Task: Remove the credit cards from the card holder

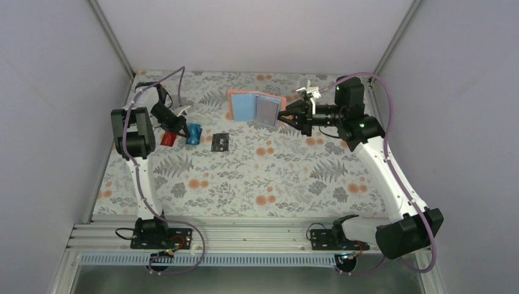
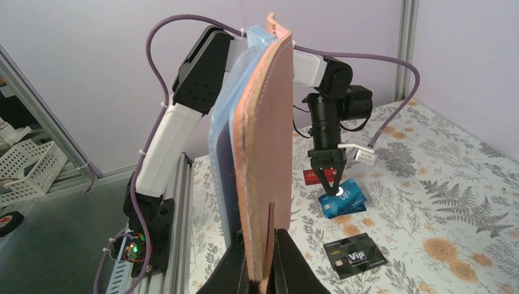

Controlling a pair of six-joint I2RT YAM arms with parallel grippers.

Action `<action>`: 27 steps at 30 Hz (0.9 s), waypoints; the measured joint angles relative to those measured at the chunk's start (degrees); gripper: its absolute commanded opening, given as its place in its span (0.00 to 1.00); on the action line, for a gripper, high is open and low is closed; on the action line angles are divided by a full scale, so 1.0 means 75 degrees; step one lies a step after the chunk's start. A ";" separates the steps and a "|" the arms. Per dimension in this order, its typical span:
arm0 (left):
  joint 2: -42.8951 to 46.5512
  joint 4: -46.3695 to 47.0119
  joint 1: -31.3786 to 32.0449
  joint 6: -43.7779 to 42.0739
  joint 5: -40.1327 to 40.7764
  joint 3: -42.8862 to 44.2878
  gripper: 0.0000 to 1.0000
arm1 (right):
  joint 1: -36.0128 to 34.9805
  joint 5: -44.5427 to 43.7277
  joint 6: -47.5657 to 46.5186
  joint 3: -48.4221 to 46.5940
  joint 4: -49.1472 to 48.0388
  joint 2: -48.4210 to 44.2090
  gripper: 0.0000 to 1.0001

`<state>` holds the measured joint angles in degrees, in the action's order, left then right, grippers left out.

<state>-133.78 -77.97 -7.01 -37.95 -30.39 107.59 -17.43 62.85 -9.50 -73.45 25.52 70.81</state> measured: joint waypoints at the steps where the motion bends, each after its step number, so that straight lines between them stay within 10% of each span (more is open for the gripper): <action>1: -0.0003 0.0000 -0.0003 -0.0012 0.0032 0.0000 0.11 | 0.0000 0.0009 -0.0006 0.0000 0.0003 0.0000 0.04; 8: -0.0134 0.0012 -0.0003 -0.0076 0.0291 0.0061 0.33 | 0.0000 0.0087 -0.0029 0.0000 0.0006 0.0000 0.04; 19: 0.0015 0.0061 -0.0003 -0.0017 0.0309 0.0886 0.40 | 0.0000 0.0137 -0.0058 0.0000 0.0009 0.0000 0.04; 25: 0.1539 0.0119 0.0015 -0.0166 -0.1241 0.0909 0.97 | 0.0000 0.0137 0.0047 0.0000 -0.0009 0.0000 0.04; 27: 0.2460 0.0277 0.0076 -0.0230 -0.2034 0.0863 1.00 | 0.0000 0.0154 0.0154 0.0000 -0.0055 0.0009 0.04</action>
<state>-115.33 -75.90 -6.44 -39.68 -45.65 114.06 -17.43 64.01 -8.34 -73.45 25.10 70.87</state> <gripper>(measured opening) 0.870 0.062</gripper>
